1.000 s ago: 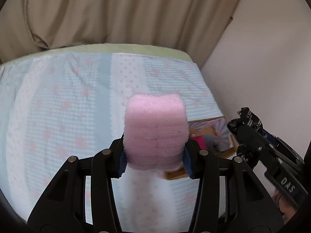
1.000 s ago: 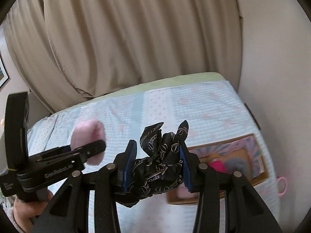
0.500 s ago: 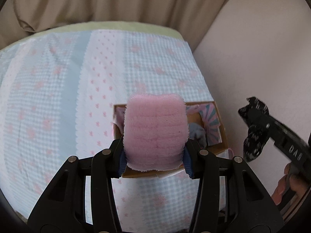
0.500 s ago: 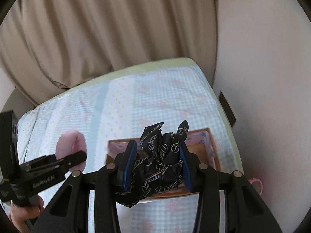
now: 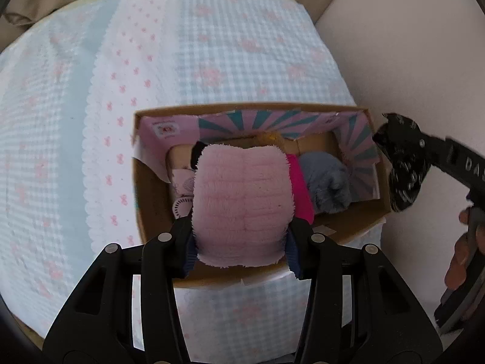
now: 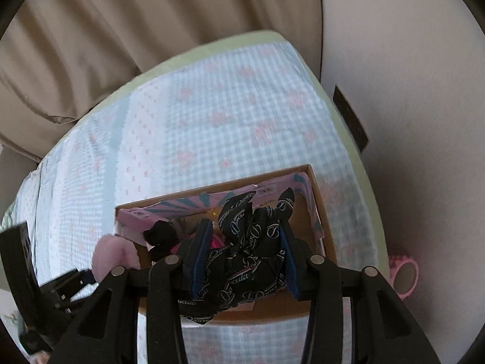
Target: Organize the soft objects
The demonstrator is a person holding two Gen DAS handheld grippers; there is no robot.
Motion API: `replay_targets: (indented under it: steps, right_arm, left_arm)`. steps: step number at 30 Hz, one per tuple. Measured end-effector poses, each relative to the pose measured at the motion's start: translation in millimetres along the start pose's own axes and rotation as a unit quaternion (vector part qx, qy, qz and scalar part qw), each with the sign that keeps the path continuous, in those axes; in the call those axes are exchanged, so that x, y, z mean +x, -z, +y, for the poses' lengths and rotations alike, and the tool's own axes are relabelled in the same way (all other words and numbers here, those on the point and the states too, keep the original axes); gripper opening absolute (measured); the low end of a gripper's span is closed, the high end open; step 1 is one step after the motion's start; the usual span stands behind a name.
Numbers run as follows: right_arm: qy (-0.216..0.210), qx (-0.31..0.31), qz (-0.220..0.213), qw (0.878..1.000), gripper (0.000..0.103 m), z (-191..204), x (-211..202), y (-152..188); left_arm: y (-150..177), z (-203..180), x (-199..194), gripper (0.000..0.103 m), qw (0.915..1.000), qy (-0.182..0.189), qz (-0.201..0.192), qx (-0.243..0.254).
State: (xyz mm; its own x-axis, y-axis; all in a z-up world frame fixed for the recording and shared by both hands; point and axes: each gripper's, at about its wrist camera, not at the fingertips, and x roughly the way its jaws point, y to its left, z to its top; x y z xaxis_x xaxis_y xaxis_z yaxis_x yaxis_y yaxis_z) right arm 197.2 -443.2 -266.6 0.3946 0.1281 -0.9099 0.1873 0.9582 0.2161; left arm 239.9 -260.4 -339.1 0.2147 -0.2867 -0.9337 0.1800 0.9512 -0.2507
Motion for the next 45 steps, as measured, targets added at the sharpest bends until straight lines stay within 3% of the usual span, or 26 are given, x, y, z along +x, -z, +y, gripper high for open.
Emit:
replay_targets:
  steps: [5, 7, 8, 9, 10, 12, 13, 18, 30, 37, 45]
  right_arm:
    - [0.0, 0.013, 0.021, 1.0, 0.04, -10.1, 21.9, -9.2]
    - [-0.006, 0.022, 0.033, 0.999, 0.041, -13.8, 31.0, -12.8]
    - [-0.01, 0.027, 0.038, 0.999, 0.046, -15.4, 34.3, -14.0]
    - [-0.013, 0.031, 0.04, 0.999, 0.053, -15.9, 37.5, -15.4]
    - [-0.013, 0.032, 0.042, 0.999, 0.06, -16.3, 40.5, -16.6]
    - [0.002, 0.03, 0.038, 0.999, 0.099, -17.1, 41.1, -17.3]
    - [0.003, 0.032, 0.036, 0.999, 0.103, -18.2, 40.0, -17.0]
    - [0.001, 0.061, 0.033, 0.998, 0.103, -27.1, 29.7, -6.1]
    - [-0.001, 0.035, 0.018, 0.999, 0.103, 0.1, -7.9, 6.7]
    - [-0.001, -0.007, -0.031, 1.0, 0.103, 54.5, -78.3, 3.4]
    - [0.008, -0.095, -0.133, 0.987, 0.103, 147.9, -190.3, 19.3]
  left_arm:
    - [-1.9, -2.9, 15.5, 0.043, 0.9999, -0.008, 0.011, 0.01]
    - [-3.1, -4.4, 16.2, 0.051, 0.9999, -0.007, 0.007, 0.014]
    - [-4.4, -5.7, 17.0, 0.072, 0.9998, -0.008, 0.006, 0.016]
    - [-5.6, -6.6, 17.8, 0.1, 0.9997, -0.011, 0.007, 0.018]
    - [-6.3, -7.4, 18.3, 0.102, 0.9997, -0.014, 0.008, 0.02]
    - [-6.1, -7.1, 14.2, 0.103, 0.9997, -0.005, 0.003, 0.022]
    - [-5.1, -6.2, 11.6, 0.103, 0.9997, -0.006, 0.003, 0.022]
    - [1.5, -1.4, 4.6, 0.103, 0.9996, -0.022, 0.001, 0.016]
    - [11.8, 11.0, -55.6, 0.103, 0.9982, -0.032, -0.05, -0.008]
    - [15.6, 30.2, -144.1, 0.103, 0.9911, -0.021, -0.129, -0.022]
    - [34.6, 72.6, -280.2, 0.103, 0.9662, -0.046, -0.254, -0.005]
